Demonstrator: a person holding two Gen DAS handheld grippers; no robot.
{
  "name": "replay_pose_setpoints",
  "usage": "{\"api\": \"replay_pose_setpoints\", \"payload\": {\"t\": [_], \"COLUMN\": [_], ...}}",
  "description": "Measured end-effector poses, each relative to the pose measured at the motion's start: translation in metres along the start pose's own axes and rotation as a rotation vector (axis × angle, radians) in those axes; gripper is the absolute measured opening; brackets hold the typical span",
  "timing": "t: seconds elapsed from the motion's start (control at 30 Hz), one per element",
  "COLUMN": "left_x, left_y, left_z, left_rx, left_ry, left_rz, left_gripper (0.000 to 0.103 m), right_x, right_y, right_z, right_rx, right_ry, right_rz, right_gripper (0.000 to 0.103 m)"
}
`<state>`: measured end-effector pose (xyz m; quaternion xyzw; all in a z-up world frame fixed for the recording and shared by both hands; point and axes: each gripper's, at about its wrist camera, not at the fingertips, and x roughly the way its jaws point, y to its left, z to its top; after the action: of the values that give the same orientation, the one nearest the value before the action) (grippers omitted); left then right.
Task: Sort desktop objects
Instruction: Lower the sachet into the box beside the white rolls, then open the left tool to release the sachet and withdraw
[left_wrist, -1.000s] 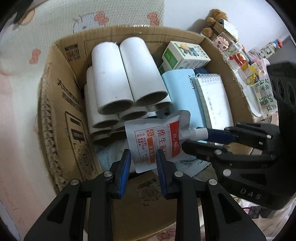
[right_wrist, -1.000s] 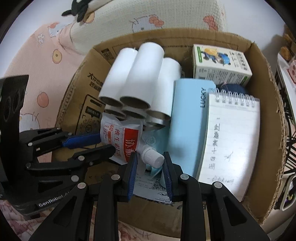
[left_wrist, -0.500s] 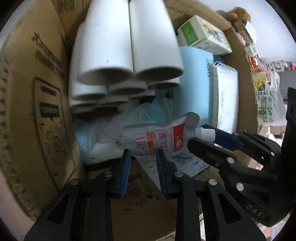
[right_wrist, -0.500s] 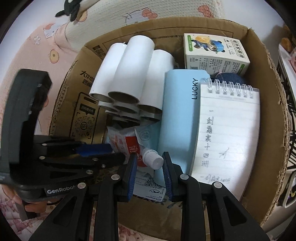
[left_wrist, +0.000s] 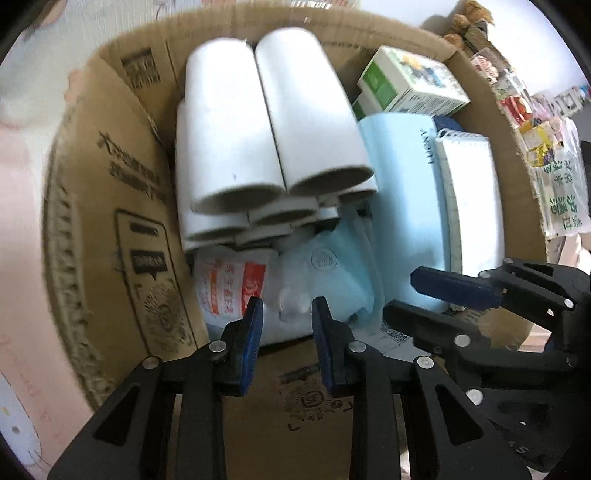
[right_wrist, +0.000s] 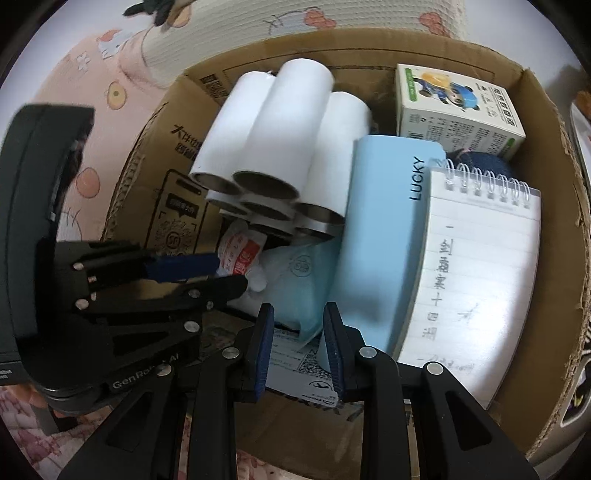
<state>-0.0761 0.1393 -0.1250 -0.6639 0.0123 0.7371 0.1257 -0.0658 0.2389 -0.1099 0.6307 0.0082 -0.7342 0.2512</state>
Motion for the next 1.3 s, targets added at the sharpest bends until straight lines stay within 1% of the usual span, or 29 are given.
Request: {"api": "replay_pose_setpoints", "payload": {"t": [0.1,0.13,0.2,0.27,0.37,0.4,0.47,0.6,0.63,0.67,0.77,0.8,0.83,0.87,0.93,0.97,1.1,1.2,1.23,1.3], "left_x": [-0.012,-0.018,-0.028,-0.034,-0.043,-0.048,-0.049,-0.053,-0.054,-0.056,-0.060,-0.061,-0.063,-0.065,-0.069,-0.071,-0.081,-0.088,-0.090,-0.095], "left_y": [-0.001,0.000,0.002,0.007,0.018,0.038,0.043,0.051,0.050,0.053,0.055,0.055,0.055,0.056,0.056,0.057,0.059,0.057,0.056,0.055], "left_z": [0.000,-0.001,0.000,0.002,0.008,0.003,0.005,0.005,0.007,0.006,0.004,0.003,0.003,0.002,0.001,0.000,-0.002,-0.006,-0.007,-0.009], "left_rx": [0.044,0.055,0.073,0.074,0.071,0.070,0.062,0.025,0.020,0.015,0.018,0.022,0.026,0.027,0.029,0.030,0.047,0.066,0.073,0.085], "left_ry": [-0.068,-0.099,-0.154,-0.178,-0.188,-0.190,-0.195,-0.206,-0.207,-0.213,-0.218,-0.224,-0.228,-0.234,-0.249,-0.259,-0.295,-0.330,-0.341,-0.364], "left_rz": [0.038,0.048,0.078,0.075,0.042,0.036,0.038,0.028,0.023,0.003,-0.011,-0.009,-0.007,-0.002,0.005,0.005,0.005,0.034,0.039,0.046], "left_gripper": [0.028,0.025,0.024,0.024,0.024,0.024,0.024,0.024,0.024,0.024,0.024,0.024,0.024,0.024,0.024,0.024,0.024,0.024,0.024,0.024], "right_x": [0.001,0.001,0.000,0.001,0.010,0.016,0.028,0.047,0.054,0.058,0.069,0.068,0.067,0.066,0.063,0.062,0.049,0.027,0.015,-0.002], "right_y": [0.005,0.006,0.009,0.014,0.022,0.026,0.032,0.036,0.036,0.035,0.031,0.031,0.033,0.036,0.040,0.041,0.042,0.046,0.048,0.050], "right_z": [0.003,0.003,0.004,0.007,0.013,0.015,0.020,0.031,0.035,0.037,0.044,0.046,0.047,0.048,0.049,0.049,0.043,0.034,0.030,0.025], "right_rx": [-0.016,-0.020,-0.024,-0.041,-0.067,-0.086,-0.114,-0.130,-0.127,-0.122,-0.094,-0.093,-0.105,-0.129,-0.167,-0.175,-0.155,-0.135,-0.123,-0.093], "right_ry": [0.002,0.004,0.001,0.003,0.037,0.061,0.107,0.172,0.189,0.199,0.227,0.221,0.208,0.202,0.179,0.177,0.136,0.054,0.005,-0.063], "right_rz": [-0.016,-0.016,-0.008,0.003,0.028,0.034,0.045,0.066,0.058,0.044,-0.022,-0.027,-0.059,-0.135,-0.199,-0.215,-0.192,-0.165,-0.149,-0.129], "right_gripper": [0.024,0.024,0.024,0.024,0.024,0.024,0.024,0.024,0.024,0.024,0.024,0.024,0.024,0.024,0.024,0.024,0.024,0.024,0.024,0.024]}}
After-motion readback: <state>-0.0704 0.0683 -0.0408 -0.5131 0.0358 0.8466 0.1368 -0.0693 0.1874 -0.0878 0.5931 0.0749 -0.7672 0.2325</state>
